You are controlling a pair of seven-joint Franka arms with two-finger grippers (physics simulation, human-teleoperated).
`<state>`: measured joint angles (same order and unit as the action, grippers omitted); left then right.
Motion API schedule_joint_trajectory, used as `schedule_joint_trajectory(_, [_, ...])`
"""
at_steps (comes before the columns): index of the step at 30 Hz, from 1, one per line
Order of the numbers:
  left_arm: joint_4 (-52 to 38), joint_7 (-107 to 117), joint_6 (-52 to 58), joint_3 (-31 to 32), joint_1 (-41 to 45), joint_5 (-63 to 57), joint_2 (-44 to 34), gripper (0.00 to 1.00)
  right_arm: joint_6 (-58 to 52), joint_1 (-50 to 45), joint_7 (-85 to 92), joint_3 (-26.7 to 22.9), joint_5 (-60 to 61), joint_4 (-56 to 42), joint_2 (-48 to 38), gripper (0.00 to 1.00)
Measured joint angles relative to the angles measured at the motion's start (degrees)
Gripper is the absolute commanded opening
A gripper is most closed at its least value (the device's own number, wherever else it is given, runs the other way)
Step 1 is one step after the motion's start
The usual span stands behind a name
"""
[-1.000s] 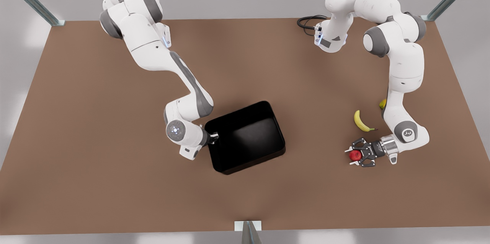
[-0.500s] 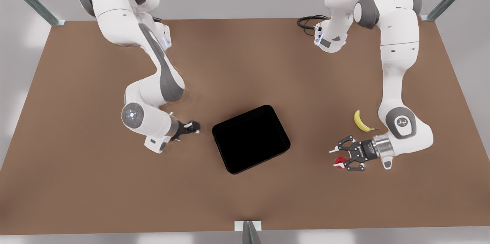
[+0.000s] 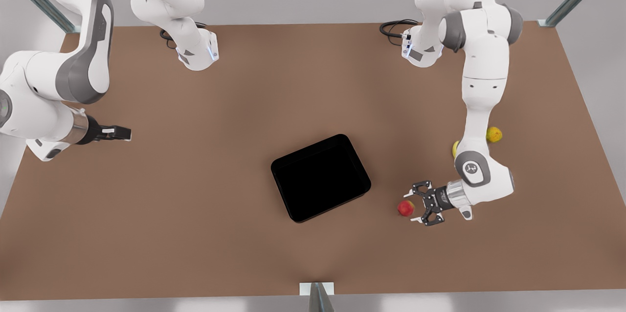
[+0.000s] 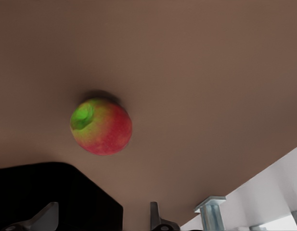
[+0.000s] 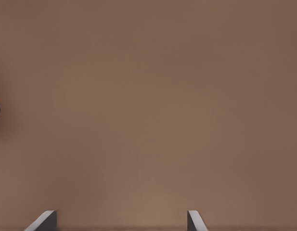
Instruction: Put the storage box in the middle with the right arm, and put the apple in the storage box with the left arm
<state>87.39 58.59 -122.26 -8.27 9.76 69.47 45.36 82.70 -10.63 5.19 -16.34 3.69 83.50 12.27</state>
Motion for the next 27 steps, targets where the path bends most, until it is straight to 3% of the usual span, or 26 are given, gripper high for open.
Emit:
schedule_joint_trajectory(11, [1.28,-6.32,-9.6,2.37,2.2,7.56,4.28,1.0,-0.09,0.0,-0.09,0.0,0.53,0.35,0.48,1.0])
schedule_joint_trajectory(27, [6.83,-17.98,-9.12,2.38,1.67,23.99,4.48,1.0,-0.09,-0.01,0.0,0.0,0.53,0.27,0.83,1.0])
